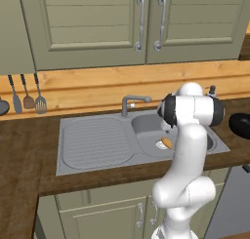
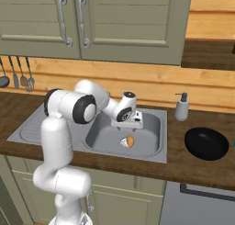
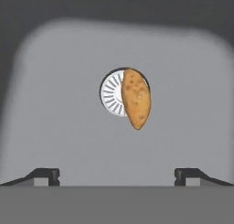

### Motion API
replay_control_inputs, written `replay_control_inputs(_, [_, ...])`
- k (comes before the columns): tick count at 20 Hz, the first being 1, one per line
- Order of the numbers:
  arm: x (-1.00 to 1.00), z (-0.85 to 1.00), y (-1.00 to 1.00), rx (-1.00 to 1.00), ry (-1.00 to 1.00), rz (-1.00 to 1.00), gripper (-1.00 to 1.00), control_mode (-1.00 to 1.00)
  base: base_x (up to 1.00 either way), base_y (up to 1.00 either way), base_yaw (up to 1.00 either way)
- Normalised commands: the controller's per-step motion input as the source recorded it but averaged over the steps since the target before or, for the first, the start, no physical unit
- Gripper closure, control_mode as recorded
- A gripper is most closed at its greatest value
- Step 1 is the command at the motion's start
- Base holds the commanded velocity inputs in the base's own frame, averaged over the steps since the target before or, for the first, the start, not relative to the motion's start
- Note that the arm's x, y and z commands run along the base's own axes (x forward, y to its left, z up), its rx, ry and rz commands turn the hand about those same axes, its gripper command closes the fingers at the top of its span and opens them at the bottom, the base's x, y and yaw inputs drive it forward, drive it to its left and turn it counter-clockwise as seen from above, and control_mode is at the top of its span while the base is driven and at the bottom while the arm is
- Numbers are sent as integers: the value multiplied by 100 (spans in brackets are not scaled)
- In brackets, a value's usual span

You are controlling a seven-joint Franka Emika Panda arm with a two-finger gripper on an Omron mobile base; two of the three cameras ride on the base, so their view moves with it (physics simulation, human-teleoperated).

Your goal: Pick the potato from the sink and place it in the bowl. Then pick the bowl and place it in the microwave. Then close the microwave door and press the start button.

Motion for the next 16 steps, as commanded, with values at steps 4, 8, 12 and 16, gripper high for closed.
replay_control_inputs(4, [11, -41, 0, 0, 0, 0, -100, -100, 0, 0, 0])
replay_control_inputs(8, [4, -30, -8, 0, 0, 0, -100, -100, 0, 0, 0])
replay_control_inputs(12, [24, -42, -1, 0, 4, 0, -100, -100, 0, 0, 0])
replay_control_inputs(16, [24, -33, -2, 0, 3, 0, -100, -100, 0, 0, 0])
